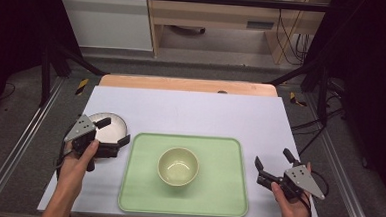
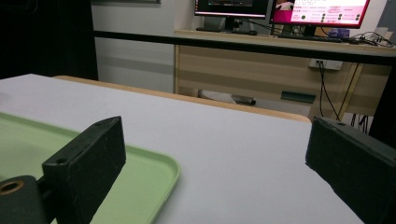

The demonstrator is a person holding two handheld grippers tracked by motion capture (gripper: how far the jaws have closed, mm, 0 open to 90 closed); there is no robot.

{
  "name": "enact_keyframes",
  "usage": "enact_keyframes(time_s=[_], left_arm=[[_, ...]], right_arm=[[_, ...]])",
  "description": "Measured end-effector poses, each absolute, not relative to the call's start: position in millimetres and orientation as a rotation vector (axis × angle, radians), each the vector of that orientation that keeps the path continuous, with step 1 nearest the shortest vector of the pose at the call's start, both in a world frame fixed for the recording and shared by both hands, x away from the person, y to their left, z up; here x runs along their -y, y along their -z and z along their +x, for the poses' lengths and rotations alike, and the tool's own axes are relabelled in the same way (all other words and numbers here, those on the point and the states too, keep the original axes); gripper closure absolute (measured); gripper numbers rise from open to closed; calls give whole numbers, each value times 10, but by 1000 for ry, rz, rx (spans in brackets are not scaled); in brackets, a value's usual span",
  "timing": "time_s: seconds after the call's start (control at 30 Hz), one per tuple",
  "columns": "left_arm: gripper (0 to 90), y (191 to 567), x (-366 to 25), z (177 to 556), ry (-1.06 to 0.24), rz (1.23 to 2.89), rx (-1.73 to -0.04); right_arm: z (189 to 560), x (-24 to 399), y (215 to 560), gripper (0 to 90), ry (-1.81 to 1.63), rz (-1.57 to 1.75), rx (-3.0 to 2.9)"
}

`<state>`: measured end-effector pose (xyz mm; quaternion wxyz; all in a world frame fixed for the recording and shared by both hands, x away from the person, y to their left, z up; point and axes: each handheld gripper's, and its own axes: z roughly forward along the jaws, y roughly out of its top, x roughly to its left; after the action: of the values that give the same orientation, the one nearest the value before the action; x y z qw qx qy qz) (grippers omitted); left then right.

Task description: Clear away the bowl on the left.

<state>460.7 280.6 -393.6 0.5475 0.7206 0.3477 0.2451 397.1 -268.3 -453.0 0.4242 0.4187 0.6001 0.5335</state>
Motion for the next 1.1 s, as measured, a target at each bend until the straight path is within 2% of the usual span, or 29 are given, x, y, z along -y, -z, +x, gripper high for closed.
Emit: enact_keyframes(time_s=[1.1], left_arm=[[27, 4058, -3474, 4469, -695, 1582, -860]], right_arm=[[3973, 2679, 4534, 52, -1331, 1044, -1501]])
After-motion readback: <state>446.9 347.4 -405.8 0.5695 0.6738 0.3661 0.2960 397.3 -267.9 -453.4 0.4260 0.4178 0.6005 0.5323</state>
